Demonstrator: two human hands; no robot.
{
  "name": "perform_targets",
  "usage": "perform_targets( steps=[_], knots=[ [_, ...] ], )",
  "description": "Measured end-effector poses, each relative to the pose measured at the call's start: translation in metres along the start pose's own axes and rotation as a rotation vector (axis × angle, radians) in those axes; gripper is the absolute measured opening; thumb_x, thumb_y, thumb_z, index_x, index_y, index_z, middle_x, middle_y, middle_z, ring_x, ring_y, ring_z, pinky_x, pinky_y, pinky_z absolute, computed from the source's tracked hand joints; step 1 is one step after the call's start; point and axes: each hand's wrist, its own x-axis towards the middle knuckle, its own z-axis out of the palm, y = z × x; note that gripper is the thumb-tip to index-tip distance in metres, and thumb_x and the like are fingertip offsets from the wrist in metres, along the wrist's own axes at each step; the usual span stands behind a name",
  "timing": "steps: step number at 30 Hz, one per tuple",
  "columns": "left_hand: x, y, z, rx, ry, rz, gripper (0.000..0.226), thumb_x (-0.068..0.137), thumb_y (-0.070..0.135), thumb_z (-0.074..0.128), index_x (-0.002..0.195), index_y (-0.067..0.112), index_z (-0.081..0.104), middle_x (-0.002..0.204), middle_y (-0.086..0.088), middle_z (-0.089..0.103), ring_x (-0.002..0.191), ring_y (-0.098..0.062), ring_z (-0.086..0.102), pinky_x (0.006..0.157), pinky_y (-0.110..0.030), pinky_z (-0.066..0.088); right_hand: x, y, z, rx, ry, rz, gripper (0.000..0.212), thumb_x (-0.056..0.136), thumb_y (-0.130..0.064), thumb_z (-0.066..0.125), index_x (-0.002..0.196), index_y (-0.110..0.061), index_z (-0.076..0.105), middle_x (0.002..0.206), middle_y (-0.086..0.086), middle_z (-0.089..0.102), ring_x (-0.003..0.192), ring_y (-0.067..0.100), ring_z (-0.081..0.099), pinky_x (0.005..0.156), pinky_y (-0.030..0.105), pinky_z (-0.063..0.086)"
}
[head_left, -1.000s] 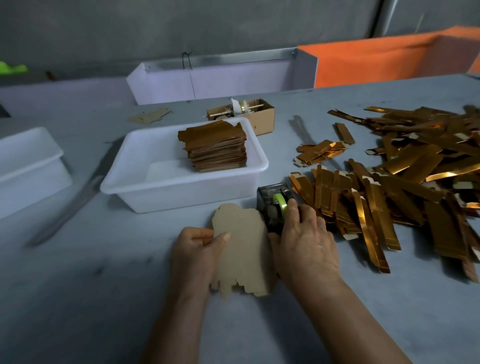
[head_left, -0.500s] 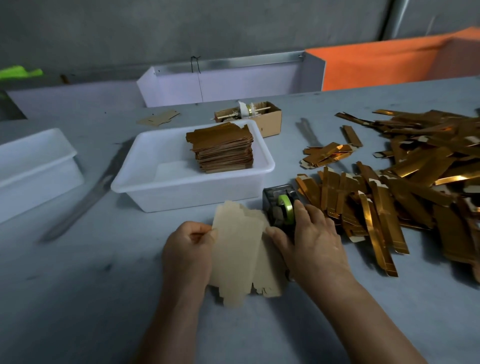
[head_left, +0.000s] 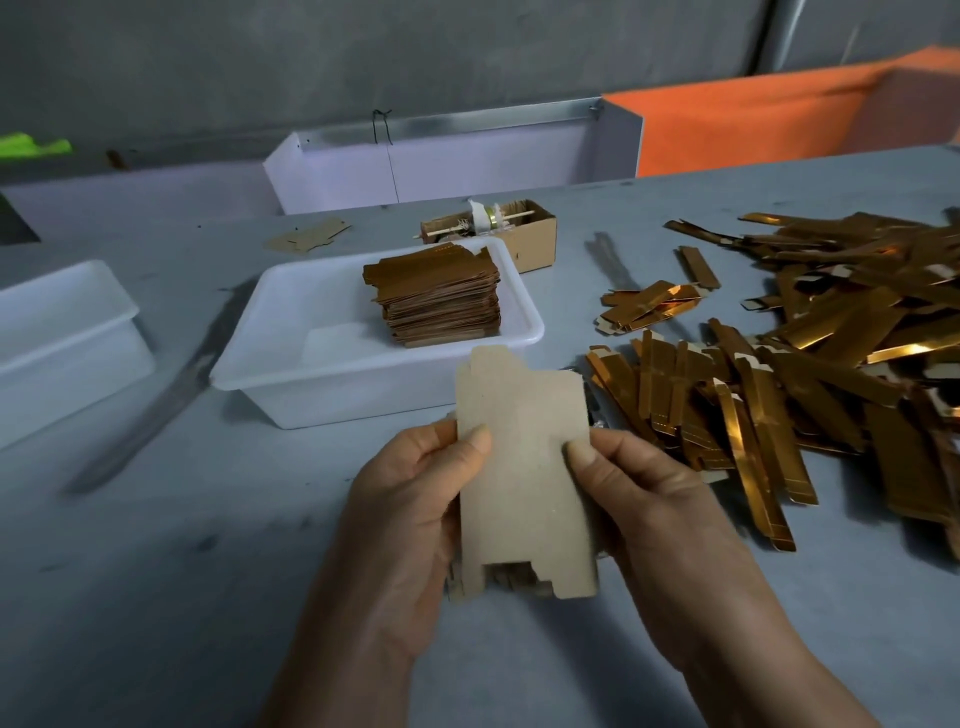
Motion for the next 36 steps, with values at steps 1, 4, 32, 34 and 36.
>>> perform_targets(
  steps=[1, 4, 32, 34, 36],
  knots=[
    [0.0, -0.001, 0.0, 0.023, -0.038, -0.013, 0.046, 0.067, 0.021, 0.073, 0.109, 0.005, 0.066, 0.098, -0.015, 0.074, 0.09, -0.03, 0.071, 0.07, -0.037, 0.06, 0.0, 0.0, -0.001, -0.002, 0.003, -0.009, 0.024, 0.07, -0.039, 0.056, 0.084, -0.029, 0.073, 0.084, -0.009, 0.071, 0.085, 0.016, 0.064, 0.07, 0.035, 0.052],
    [0.001, -0.006, 0.002, 0.131, -0.063, -0.012, 0.047, 0.063, 0.022, 0.078, 0.108, 0.014, 0.069, 0.098, -0.009, 0.075, 0.092, -0.033, 0.071, 0.076, -0.046, 0.059, 0.0, -0.003, 0.002, -0.03, 0.002, -0.049, 0.017, 0.075, -0.037, 0.057, 0.082, -0.036, 0.072, 0.084, -0.015, 0.069, 0.078, 0.003, 0.063, 0.057, 0.019, 0.051],
    [0.002, -0.015, 0.012, 0.193, 0.096, 0.073, 0.024, 0.076, 0.014, 0.077, 0.099, 0.015, 0.071, 0.082, -0.002, 0.076, 0.073, -0.021, 0.072, 0.055, -0.03, 0.055, -0.002, 0.005, -0.001, -0.508, 0.184, -0.392, 0.01, 0.082, -0.03, 0.061, 0.074, -0.035, 0.059, 0.077, -0.017, 0.061, 0.081, -0.012, 0.055, 0.052, 0.009, 0.046],
    [0.004, -0.02, 0.015, 0.235, 0.158, 0.101, 0.023, 0.075, 0.014, 0.079, 0.097, 0.016, 0.072, 0.081, -0.002, 0.075, 0.074, -0.023, 0.072, 0.059, -0.033, 0.056, -0.006, 0.006, 0.004, -0.735, 0.253, -0.547, 0.009, 0.083, -0.031, 0.059, 0.077, -0.037, 0.055, 0.075, -0.019, 0.056, 0.075, -0.003, 0.057, 0.05, 0.009, 0.044],
    [0.004, -0.025, 0.018, 0.28, 0.216, 0.145, 0.019, 0.075, 0.016, 0.08, 0.092, 0.018, 0.073, 0.078, 0.002, 0.075, 0.072, -0.019, 0.071, 0.059, -0.034, 0.057, -0.008, 0.008, 0.009, -0.985, 0.327, -0.712, 0.002, 0.082, -0.025, 0.061, 0.083, -0.023, 0.061, 0.079, -0.012, 0.056, 0.061, 0.006, 0.053, 0.052, 0.01, 0.04]
  ],
)
